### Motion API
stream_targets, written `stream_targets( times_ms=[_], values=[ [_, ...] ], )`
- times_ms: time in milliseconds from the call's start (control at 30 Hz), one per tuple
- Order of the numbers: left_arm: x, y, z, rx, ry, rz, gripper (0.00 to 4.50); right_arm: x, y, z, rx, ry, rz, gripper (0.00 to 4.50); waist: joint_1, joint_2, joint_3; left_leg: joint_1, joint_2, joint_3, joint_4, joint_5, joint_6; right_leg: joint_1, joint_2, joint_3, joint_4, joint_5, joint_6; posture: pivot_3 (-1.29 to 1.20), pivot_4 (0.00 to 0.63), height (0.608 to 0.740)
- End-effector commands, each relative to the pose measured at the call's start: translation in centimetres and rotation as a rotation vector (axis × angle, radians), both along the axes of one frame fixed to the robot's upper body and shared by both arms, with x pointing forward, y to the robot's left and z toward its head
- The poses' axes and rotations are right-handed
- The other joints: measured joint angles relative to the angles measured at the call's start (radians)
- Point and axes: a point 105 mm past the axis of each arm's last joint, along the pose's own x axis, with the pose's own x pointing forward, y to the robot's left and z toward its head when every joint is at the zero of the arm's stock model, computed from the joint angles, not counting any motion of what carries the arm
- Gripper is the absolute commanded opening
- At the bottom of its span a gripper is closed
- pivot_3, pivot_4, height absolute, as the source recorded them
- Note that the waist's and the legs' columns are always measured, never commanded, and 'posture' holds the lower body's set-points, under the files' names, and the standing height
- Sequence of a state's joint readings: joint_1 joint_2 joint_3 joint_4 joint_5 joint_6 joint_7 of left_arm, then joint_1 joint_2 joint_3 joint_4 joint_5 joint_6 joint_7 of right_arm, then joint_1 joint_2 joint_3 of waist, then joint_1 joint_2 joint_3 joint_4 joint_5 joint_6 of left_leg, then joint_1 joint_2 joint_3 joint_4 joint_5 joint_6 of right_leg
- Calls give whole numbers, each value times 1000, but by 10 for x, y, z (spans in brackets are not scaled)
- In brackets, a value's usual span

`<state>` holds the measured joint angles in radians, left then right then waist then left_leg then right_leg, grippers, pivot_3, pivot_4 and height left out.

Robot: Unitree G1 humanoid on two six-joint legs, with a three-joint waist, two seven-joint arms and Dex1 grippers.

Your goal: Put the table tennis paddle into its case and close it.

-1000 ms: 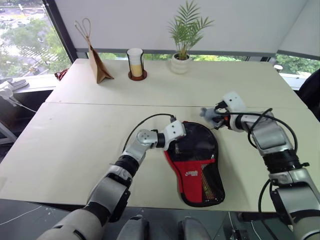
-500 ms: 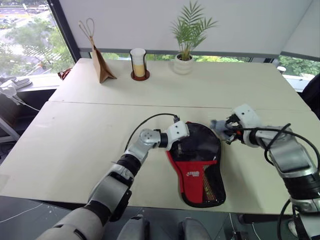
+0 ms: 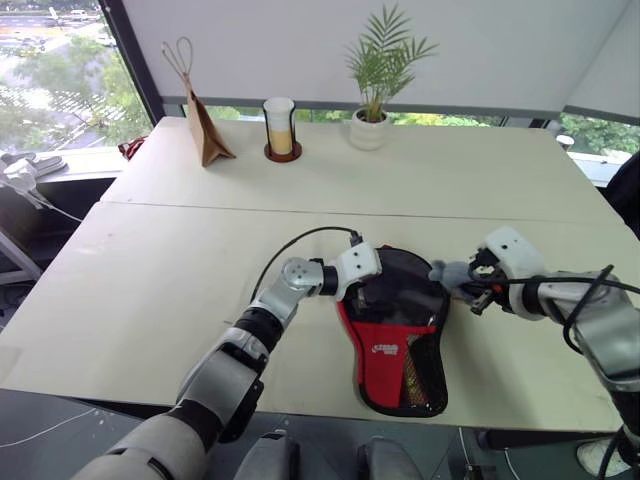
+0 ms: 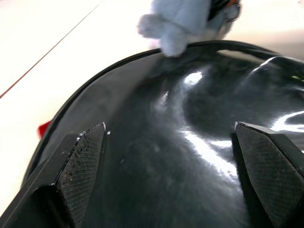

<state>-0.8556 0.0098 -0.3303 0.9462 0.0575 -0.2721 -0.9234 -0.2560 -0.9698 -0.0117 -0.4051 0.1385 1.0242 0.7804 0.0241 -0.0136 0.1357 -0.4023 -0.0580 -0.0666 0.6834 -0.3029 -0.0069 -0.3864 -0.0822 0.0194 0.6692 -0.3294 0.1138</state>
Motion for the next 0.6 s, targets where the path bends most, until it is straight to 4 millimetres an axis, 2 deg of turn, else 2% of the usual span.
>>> stream_targets(
  times_ms=[33,133,200,367,500,600],
  values=[
    [-6,41,-67,229,151,86,4500,-8,8,14,25,-6,51,20,4,0,0,0,0,0,0,0,0,0,0,0,0,0,0,0,150,740],
    [-5,40,-65,224,149,87,4500,-9,11,13,57,7,50,20,5,0,0,0,0,0,0,0,0,0,0,0,0,0,0,0,150,740],
    [-5,39,-64,221,147,87,4500,-3,7,14,83,-16,-12,20,5,0,0,0,0,0,0,0,0,0,0,0,-1,0,0,0,150,740],
    [-5,40,-64,218,145,90,4500,11,-14,13,128,-101,-310,20,-2,-2,-4,1,1,0,-1,0,-1,0,0,1,0,0,0,0,150,740],
    [-4,41,-62,213,141,94,4500,-16,3,-4,225,-9,-437,20,-9,0,-8,1,1,-1,-1,0,0,1,0,1,0,0,0,0,150,740],
    [-3,42,-62,212,140,96,4500,-19,2,-8,320,-55,-549,20,-11,-1,-12,1,1,-1,-1,0,0,1,0,1,0,0,0,0,150,740]
  ],
)
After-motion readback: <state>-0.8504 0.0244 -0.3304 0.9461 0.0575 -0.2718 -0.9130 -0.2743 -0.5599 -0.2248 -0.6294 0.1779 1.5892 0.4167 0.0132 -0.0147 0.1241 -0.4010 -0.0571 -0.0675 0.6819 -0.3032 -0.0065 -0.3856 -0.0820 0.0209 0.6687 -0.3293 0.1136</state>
